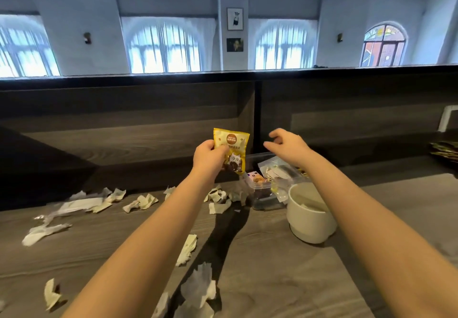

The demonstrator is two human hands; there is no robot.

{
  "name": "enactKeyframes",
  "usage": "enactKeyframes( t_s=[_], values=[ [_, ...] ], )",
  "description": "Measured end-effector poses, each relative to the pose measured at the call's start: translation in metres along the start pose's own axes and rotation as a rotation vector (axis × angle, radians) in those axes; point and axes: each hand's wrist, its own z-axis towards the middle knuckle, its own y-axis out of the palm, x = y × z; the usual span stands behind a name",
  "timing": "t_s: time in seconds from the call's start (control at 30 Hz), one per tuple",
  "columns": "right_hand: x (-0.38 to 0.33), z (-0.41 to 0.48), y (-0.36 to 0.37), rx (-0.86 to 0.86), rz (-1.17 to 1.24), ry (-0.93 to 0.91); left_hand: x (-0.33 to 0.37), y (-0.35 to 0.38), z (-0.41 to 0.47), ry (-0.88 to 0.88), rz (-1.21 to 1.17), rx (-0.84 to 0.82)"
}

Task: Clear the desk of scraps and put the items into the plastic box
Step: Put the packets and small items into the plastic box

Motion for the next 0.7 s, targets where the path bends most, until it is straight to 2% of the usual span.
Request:
enactKeyframes(
  t_s=[0.07, 0.17, 0.23, 0.3, 0.4, 0.5, 0.6, 0.7],
  values=[
    [-0.017, -0.009, -0.002, -0.099, 0.198, -0.040, 0.006, 0.009, -0.006, 0.006, -0.085, -0.006],
    [-0.029, -0.019, -0.001, -0.202, 0.339, -0.061, 0.011, 0.024, -0.012, 0.037, -0.182, -0.019],
    [-0.027, -0.022, -0.001, -0.157, 0.394, -0.074, 0.011, 0.030, -0.013, 0.086, -0.110, 0.005],
    [-0.020, -0.022, -0.005, -0.083, 0.402, -0.083, 0.009, 0.034, -0.011, 0.144, 0.122, 0.051],
    [-0.002, -0.015, -0.015, 0.061, 0.304, -0.021, 0.002, 0.037, -0.005, 0.144, 0.413, 0.041],
    [0.025, -0.002, -0.027, 0.174, 0.204, 0.133, -0.012, 0.039, -0.003, 0.107, 0.617, -0.103],
    [0.053, -0.001, -0.034, 0.183, -0.015, 0.253, -0.027, 0.042, -0.005, 0.120, 0.848, -0.202],
    [0.071, -0.001, -0.030, 0.132, -0.180, 0.302, -0.032, 0.044, -0.006, 0.113, 0.836, -0.195]
  ],
)
